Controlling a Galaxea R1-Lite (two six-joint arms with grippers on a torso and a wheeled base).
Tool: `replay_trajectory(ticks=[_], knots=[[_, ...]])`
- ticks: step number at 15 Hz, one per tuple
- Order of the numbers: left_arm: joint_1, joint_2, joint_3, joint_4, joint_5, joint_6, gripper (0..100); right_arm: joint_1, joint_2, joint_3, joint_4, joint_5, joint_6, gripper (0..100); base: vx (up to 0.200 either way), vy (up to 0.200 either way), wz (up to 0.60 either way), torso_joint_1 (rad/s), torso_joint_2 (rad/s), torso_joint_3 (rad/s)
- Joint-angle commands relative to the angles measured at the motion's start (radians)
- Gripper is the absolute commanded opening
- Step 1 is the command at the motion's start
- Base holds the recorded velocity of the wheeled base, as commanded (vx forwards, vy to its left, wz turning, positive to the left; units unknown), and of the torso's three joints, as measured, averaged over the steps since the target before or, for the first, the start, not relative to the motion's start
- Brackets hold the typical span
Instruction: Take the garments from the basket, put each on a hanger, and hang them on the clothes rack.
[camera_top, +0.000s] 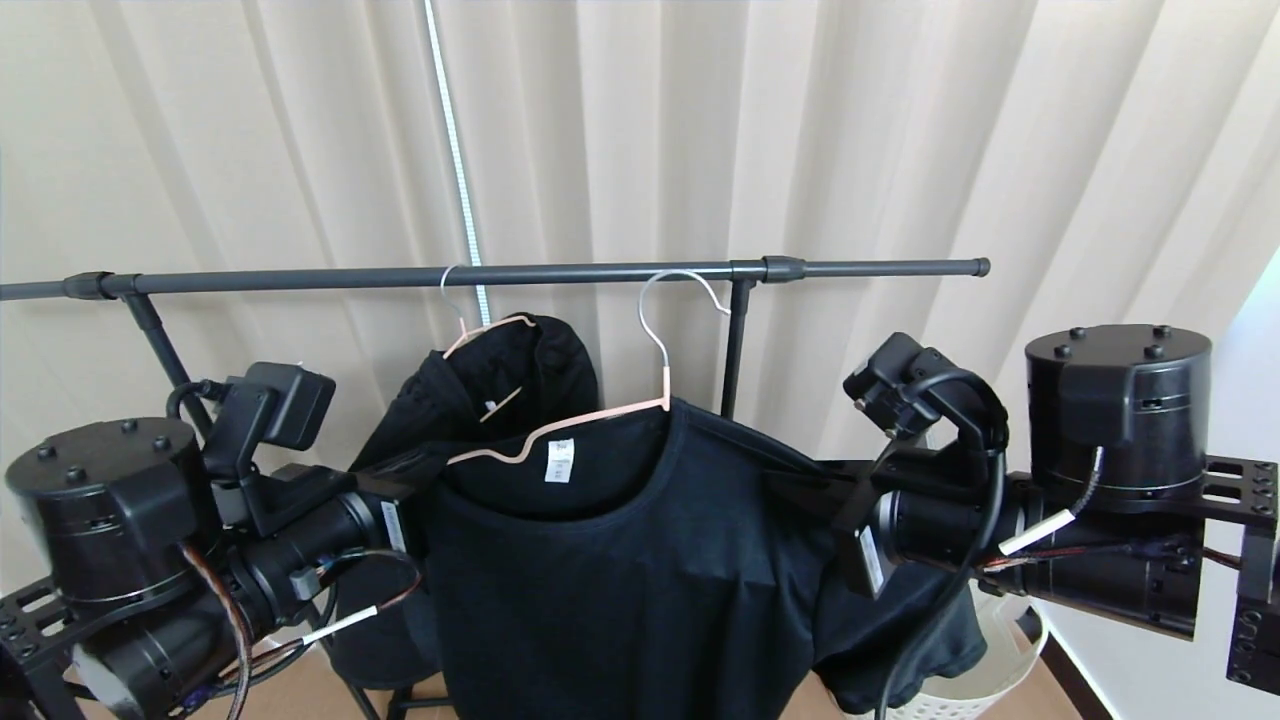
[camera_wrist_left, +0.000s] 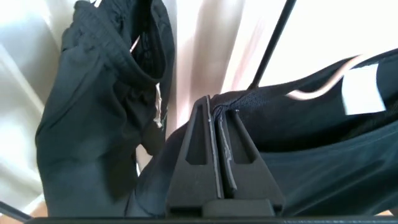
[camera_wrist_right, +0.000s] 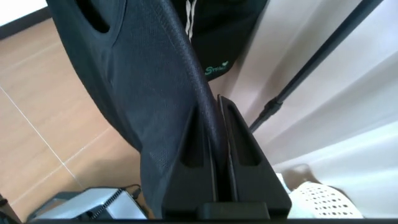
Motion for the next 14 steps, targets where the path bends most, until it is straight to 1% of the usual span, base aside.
replay_trajectory(ticks=[1,2,4,7,8,10,13,14], knots=[[-0.006,-0.025,-0.117,0.132,0.000,0.002,0,-0.001,0.050,0.008,-0.030,0.001,0.005,0,0.000,0.000,0.00,0.000,0.00,0.000],[-0.011,-0.034,-0.152,0.184,-0.001,0.002,0,-0.001,0.051,0.010,-0.048,0.001,0.019,0,0.000,0.000,0.00,0.000,0.00,0.000],[-0.028,-0.037,-0.199,0.251,0.000,0.002,0,-0.001,0.051,0.017,-0.081,0.005,0.052,0,0.000,0.000,0.00,0.000,0.00,0.000],[-0.058,-0.042,-0.239,0.308,0.003,0.002,0,0.000,0.051,0.034,-0.111,0.006,0.054,0,0.000,0.000,0.00,0.000,0.00,0.000],[-0.064,-0.042,-0.244,0.310,0.003,0.002,0,0.000,0.051,0.037,-0.119,0.006,0.054,0,0.000,0.000,0.00,0.000,0.00,0.000],[-0.117,-0.042,-0.278,0.345,0.003,0.002,0,0.002,0.077,0.042,-0.147,0.005,0.055,0,0.000,0.000,0.00,0.000,0.00,0.000],[-0.173,-0.060,-0.362,0.454,0.028,0.002,0,0.011,0.105,0.043,-0.203,-0.002,0.078,0,0.000,0.000,0.00,0.000,0.00,0.000],[-0.192,-0.075,-0.394,0.509,0.029,0.002,0,0.013,0.108,0.046,-0.219,-0.003,0.080,0,0.000,0.000,0.00,0.000,0.00,0.000]])
